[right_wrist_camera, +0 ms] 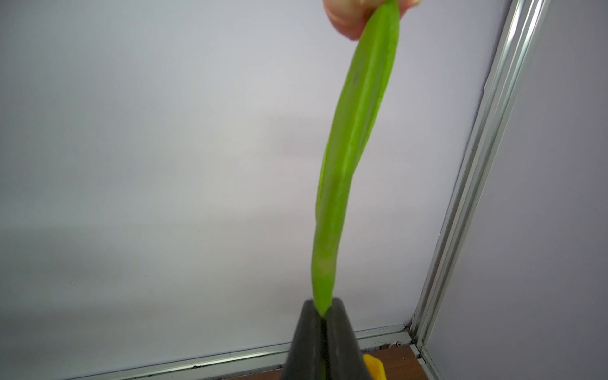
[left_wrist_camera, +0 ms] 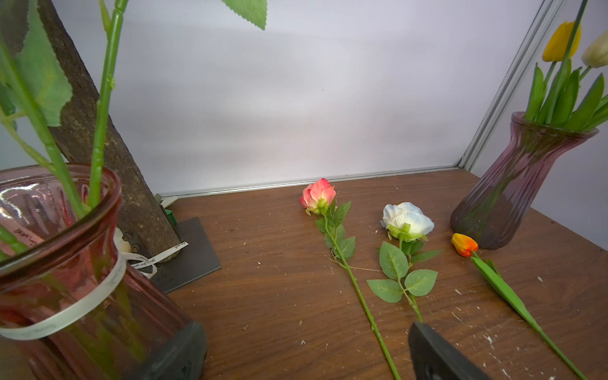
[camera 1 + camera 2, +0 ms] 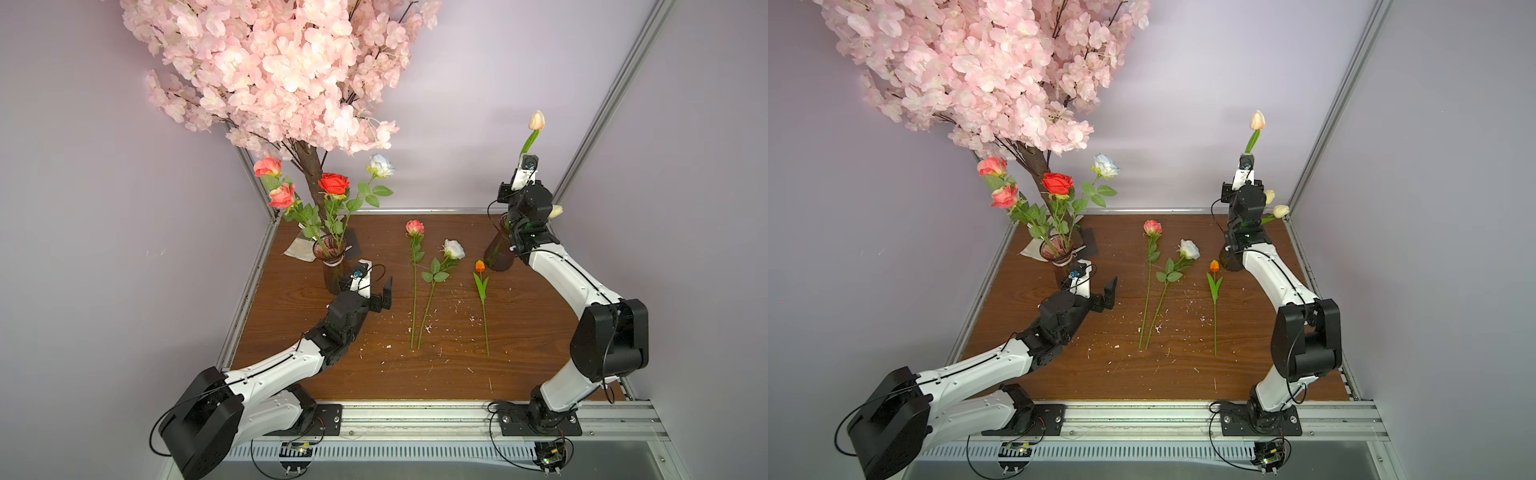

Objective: Arrange the flowers in different vases according to their variety
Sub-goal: Insert the flower into the vase, then pick up the flower at the center of the board.

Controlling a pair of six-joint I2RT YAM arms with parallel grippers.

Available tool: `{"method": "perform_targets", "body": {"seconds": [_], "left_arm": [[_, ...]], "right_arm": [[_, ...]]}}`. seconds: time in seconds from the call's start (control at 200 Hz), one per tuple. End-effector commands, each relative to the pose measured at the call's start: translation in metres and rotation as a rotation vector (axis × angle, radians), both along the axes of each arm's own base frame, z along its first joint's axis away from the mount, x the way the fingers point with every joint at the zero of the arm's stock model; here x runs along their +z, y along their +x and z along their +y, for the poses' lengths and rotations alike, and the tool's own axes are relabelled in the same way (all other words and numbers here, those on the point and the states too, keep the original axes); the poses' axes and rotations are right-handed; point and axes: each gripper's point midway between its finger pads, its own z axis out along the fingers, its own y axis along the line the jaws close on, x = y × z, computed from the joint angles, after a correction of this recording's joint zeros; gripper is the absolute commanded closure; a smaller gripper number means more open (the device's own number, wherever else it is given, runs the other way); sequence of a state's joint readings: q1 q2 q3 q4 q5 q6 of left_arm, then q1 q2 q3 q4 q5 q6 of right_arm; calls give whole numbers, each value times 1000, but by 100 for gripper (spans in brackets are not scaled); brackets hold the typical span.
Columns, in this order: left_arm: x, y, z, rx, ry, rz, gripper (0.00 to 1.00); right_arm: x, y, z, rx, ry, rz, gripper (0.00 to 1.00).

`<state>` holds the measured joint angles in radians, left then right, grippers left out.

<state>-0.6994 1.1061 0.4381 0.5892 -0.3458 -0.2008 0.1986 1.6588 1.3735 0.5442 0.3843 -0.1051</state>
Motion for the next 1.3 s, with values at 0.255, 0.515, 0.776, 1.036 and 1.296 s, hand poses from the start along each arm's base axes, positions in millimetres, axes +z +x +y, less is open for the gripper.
{"method": "perform_targets", "body": {"seconds": [0.255,0.515,0.776,1.036,1.296], "left_arm": [[-2,0,-4,-10,8,-8,1],[-5,1,-6,-13,13,0,1],[-8,3,-8,-17,22,13,1],[-15,6,-14,-30,29,42,1],[-23,11,-21,-42,46,79,1]], "right_arm": [[5,-18,-5,6,17,-64,75],[46,-48,3,106,117,-44,53],[53,-100,32,341,253,43,31],[-6,-158,51,504,339,165,8],[-79,-201,57,555,363,302,1]]}}
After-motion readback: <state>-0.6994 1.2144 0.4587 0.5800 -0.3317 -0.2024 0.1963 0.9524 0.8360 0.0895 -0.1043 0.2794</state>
